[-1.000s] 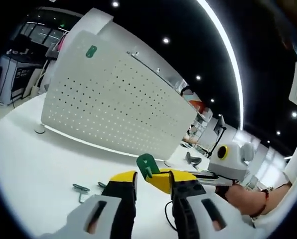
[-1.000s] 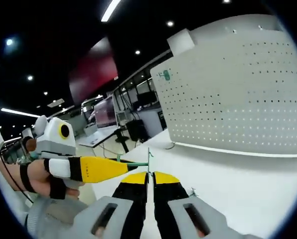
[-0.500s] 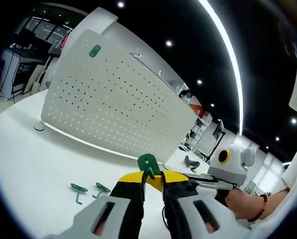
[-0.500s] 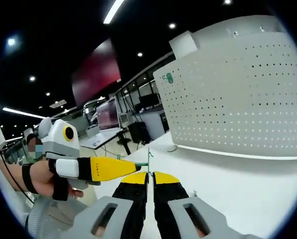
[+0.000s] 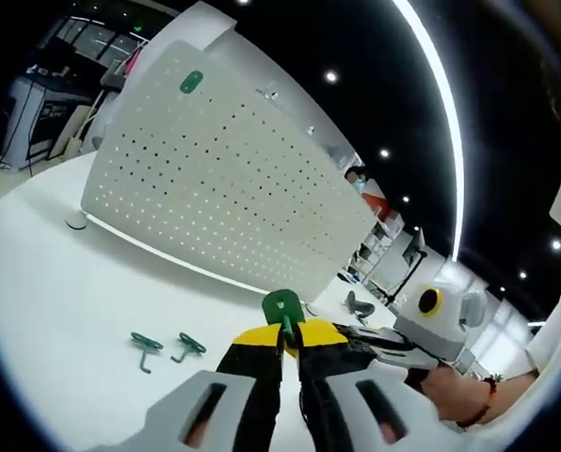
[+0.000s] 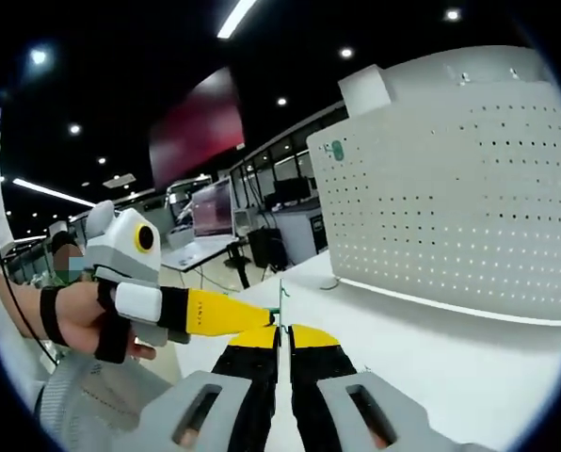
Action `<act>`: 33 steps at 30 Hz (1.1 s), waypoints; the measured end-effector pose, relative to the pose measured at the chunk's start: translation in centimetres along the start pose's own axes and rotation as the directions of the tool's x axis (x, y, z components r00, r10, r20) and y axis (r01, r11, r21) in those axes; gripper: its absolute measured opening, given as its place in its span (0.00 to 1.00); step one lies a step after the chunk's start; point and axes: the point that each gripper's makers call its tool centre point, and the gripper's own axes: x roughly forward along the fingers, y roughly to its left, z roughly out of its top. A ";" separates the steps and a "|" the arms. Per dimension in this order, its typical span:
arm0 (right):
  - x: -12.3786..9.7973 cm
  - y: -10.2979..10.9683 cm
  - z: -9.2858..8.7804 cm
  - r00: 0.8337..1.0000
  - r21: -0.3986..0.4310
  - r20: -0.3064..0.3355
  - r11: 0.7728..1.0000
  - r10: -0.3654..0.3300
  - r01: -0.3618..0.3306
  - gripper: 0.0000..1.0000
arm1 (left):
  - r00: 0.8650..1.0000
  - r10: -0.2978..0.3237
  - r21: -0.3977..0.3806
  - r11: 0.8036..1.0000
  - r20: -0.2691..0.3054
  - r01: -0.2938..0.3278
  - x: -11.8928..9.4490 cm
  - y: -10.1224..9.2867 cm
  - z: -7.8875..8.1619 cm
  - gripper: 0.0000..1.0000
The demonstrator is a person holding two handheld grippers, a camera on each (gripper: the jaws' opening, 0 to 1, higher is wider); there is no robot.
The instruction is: Insert the hook assembly into the mounting plate slot until the hook locks in place.
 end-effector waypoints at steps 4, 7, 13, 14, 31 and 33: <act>0.0 0.0 0.0 1.000 0.003 0.000 1.000 0.000 0.000 0.02 | 1.000 0.000 -0.005 1.000 0.001 0.000 -0.1 0.0 0.0 0.04; 0.0 0.0 0.0 1.000 0.021 -0.002 1.000 0.000 0.000 0.03 | 1.000 0.004 0.000 1.000 -0.004 -0.004 -0.1 0.1 -0.1 0.04; 0.1 0.0 0.3 1.000 -0.006 -0.003 1.000 -0.001 0.001 0.04 | 1.000 -0.003 0.009 1.000 0.007 0.003 -0.1 -0.1 0.2 0.03; 0.1 0.0 0.3 1.000 -0.009 -0.006 1.000 0.000 0.000 0.04 | 1.000 -0.005 0.015 1.000 0.012 0.004 -0.1 -0.1 0.3 0.02; -1.0 -0.8 -0.1 0.999 -0.002 -0.025 0.999 -0.035 0.035 0.06 | 0.999 -0.008 0.101 0.995 0.048 0.003 -0.2 -0.8 1.8 0.02; -1.2 -0.9 -0.1 0.999 0.001 -0.030 0.999 -0.042 0.042 0.06 | 0.999 -0.010 0.101 0.995 0.054 0.005 -0.2 -0.9 2.0 0.02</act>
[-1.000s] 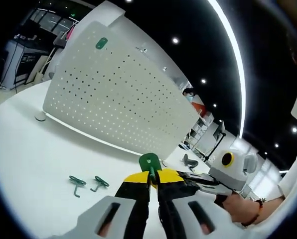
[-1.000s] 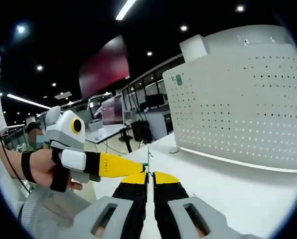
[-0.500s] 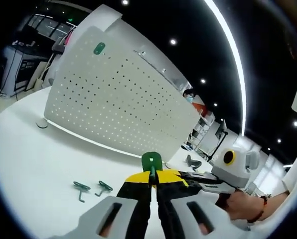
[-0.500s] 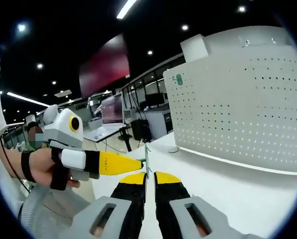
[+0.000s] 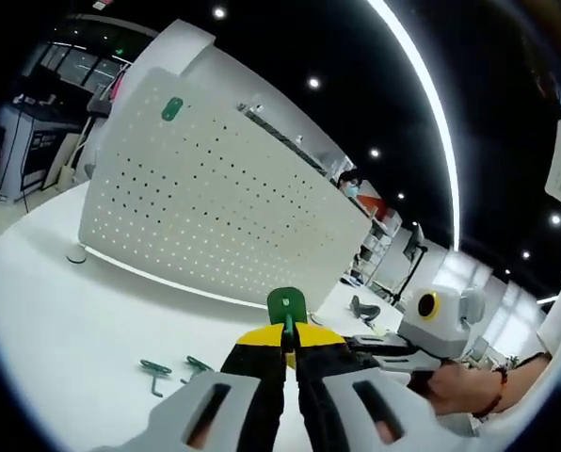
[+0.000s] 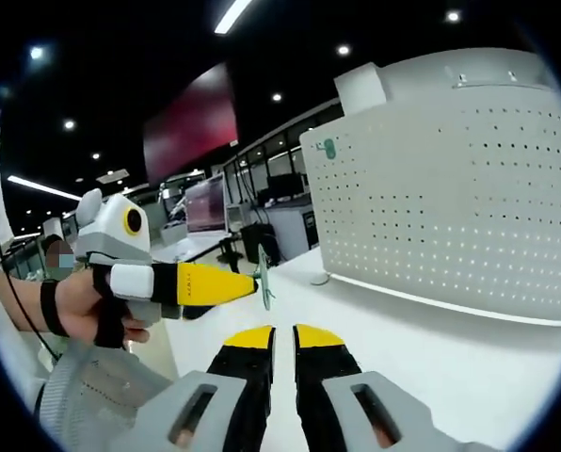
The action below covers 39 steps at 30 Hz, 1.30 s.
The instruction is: Insert the hook assembly into the mounting plate slot until the hook locks in place.
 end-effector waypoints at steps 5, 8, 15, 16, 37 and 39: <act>-0.5 -0.1 -0.2 1.000 0.002 0.001 1.000 -0.021 0.021 0.06 | 1.000 0.027 0.057 0.998 0.005 -0.027 0.0 0.4 0.4 0.02; -0.9 0.0 -0.6 0.999 0.004 -0.012 0.999 -0.037 0.037 0.06 | 0.999 0.037 0.082 0.996 -0.006 -0.036 0.0 0.6 0.5 0.02; -1.7 0.1 -0.6 0.999 -0.004 -0.004 0.999 -0.054 0.054 0.07 | 0.999 0.037 0.103 0.994 0.005 -0.037 -0.1 0.4 1.1 0.02; -1.9 0.1 -0.6 0.998 -0.002 -0.004 0.998 -0.055 0.055 0.08 | 0.999 0.038 0.114 0.993 0.009 -0.039 -0.1 0.3 1.3 0.02; -3.4 0.4 0.6 1.000 -0.003 0.015 1.000 -0.026 0.026 0.09 | 0.987 0.120 0.225 0.964 0.103 -0.141 -0.3 0.3 5.3 0.02; -3.5 0.4 0.6 1.000 -0.006 0.014 1.000 -0.025 0.025 0.09 | 0.984 0.135 0.216 0.963 0.118 -0.159 -0.5 0.6 5.9 0.02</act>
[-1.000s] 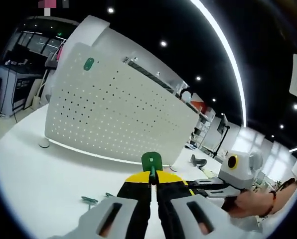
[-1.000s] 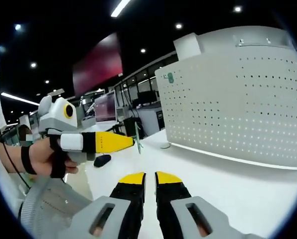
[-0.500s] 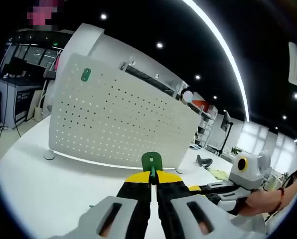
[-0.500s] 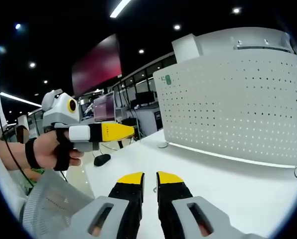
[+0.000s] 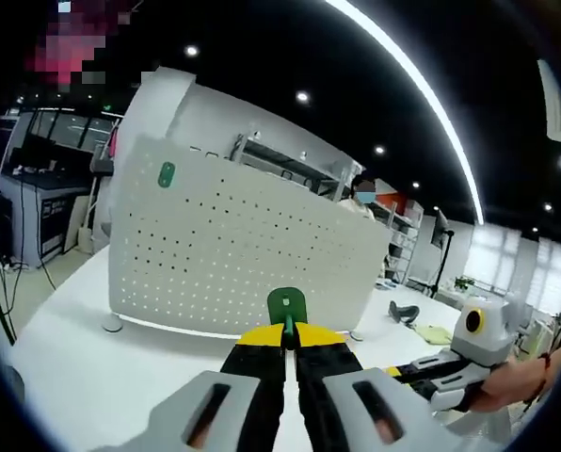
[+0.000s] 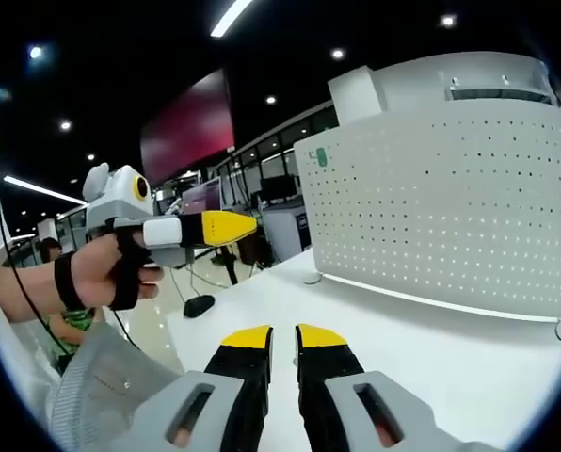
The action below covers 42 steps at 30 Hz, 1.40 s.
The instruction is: Insert the hook assembly into the mounting plate slot until the hook locks in place.
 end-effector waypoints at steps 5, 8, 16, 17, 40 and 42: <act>-0.2 0.2 -0.3 1.000 0.003 -0.012 1.000 0.006 -0.006 0.09 | 0.999 0.050 0.060 0.997 0.013 -0.051 -0.1 0.9 1.0 0.02; -0.4 0.3 -0.3 1.000 0.003 -0.016 1.000 0.010 -0.010 0.11 | 0.997 0.070 0.064 0.995 0.024 -0.072 0.2 1.5 1.9 0.02; -0.9 -0.3 0.2 0.999 -0.030 0.009 0.999 -0.038 0.038 0.24 | 0.992 0.123 0.108 0.986 0.037 -0.126 0.8 3.1 3.3 0.02; -0.9 -0.4 0.2 0.999 -0.027 0.008 0.999 -0.042 0.042 0.25 | 0.990 0.135 0.109 0.984 0.036 -0.138 0.9 3.4 3.4 0.02; -4.9 -4.5 -0.2 0.984 -0.020 0.035 0.985 -0.173 0.173 0.35 | 0.980 0.191 0.237 0.951 0.058 -0.199 4.8 5.0 5.9 0.02; -5.1 -4.8 -0.2 0.984 -0.010 0.038 0.984 -0.176 0.176 0.37 | 0.980 0.192 0.235 0.951 0.060 -0.201 5.0 5.2 6.2 0.02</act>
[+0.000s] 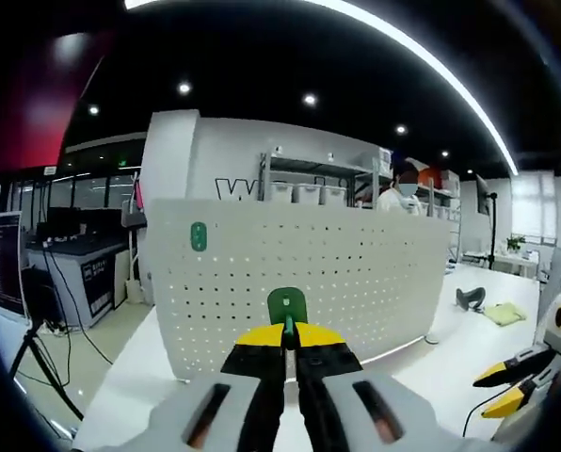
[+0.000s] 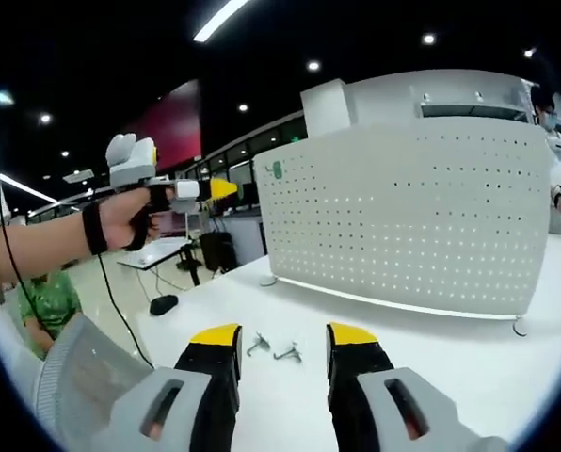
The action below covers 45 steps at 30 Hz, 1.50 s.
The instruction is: Insert the hook assembly into the mounting plate slot until the hook locks in place.
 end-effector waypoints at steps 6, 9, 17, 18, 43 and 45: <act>-0.5 -0.7 -0.6 1.000 0.028 -0.001 0.999 -0.018 0.018 0.37 | 1.000 0.019 0.015 1.000 -0.005 -0.019 0.5 0.6 0.4 0.02; -0.5 -0.7 -0.8 1.000 0.028 -0.004 0.999 -0.019 0.019 0.36 | 1.000 0.021 0.014 1.000 -0.010 -0.021 0.7 0.9 0.4 0.02; -0.2 -0.8 -0.8 1.000 0.040 0.003 0.999 -0.019 0.019 0.35 | 0.999 0.035 0.025 0.999 -0.008 -0.035 1.3 1.7 0.9 0.02; -0.2 -0.8 -0.9 1.000 0.043 0.002 0.999 -0.020 0.020 0.35 | 0.999 0.035 0.026 0.999 -0.008 -0.035 1.5 1.7 1.0 0.02; -0.9 -1.9 -1.6 0.999 0.057 -0.002 0.997 -0.049 0.049 0.33 | 0.998 0.059 0.046 0.997 0.016 -0.060 4.4 2.4 2.6 0.02; -0.9 -1.9 -1.7 0.999 0.059 -0.004 0.997 -0.048 0.048 0.33 | 0.998 0.062 0.056 0.996 0.017 -0.063 4.8 2.4 2.8 0.02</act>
